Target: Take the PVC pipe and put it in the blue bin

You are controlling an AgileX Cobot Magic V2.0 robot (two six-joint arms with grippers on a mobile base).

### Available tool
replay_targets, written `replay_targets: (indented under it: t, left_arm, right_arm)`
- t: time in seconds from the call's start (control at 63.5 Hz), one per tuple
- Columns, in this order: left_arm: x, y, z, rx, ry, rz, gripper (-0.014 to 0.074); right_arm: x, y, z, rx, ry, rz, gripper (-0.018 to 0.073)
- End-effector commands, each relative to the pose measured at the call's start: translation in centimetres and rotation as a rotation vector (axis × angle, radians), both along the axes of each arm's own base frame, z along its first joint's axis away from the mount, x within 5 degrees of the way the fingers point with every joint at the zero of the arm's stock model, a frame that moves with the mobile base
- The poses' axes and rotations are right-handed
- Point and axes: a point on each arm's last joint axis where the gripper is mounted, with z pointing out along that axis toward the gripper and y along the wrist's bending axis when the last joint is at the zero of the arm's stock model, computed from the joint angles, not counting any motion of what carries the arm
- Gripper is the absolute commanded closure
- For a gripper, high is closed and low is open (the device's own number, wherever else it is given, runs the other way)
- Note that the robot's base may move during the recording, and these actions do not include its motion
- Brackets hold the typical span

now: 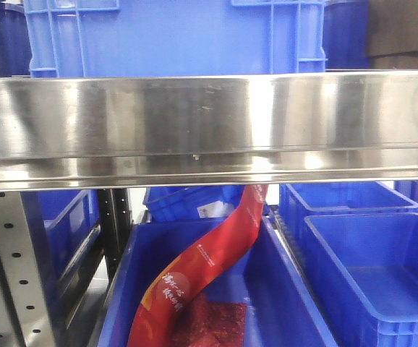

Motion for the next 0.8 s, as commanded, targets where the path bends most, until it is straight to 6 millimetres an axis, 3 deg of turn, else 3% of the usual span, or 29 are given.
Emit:
replay_targets:
  t: [0.0,0.583,0.787]
  left_arm:
    - [-0.7,0.2,0.5,-0.029,-0.044,0.0,0.0707]
    - [-0.9,0.4,0.9,-0.041,-0.075,0.007,0.0707]
    - [-0.9,0.4,0.9,-0.041,-0.077,0.008,0.0707]
  right_arm:
    - [-1.1,-0.5,1.1,0.033,-0.082,-0.019,0.0727]
    - [-1.8,-0.8,1.5,0.045,-0.121,-0.026,0.0727]
    - [-4.0,-2.1,0.3,0.05,-0.235,-0.077,0.0727]
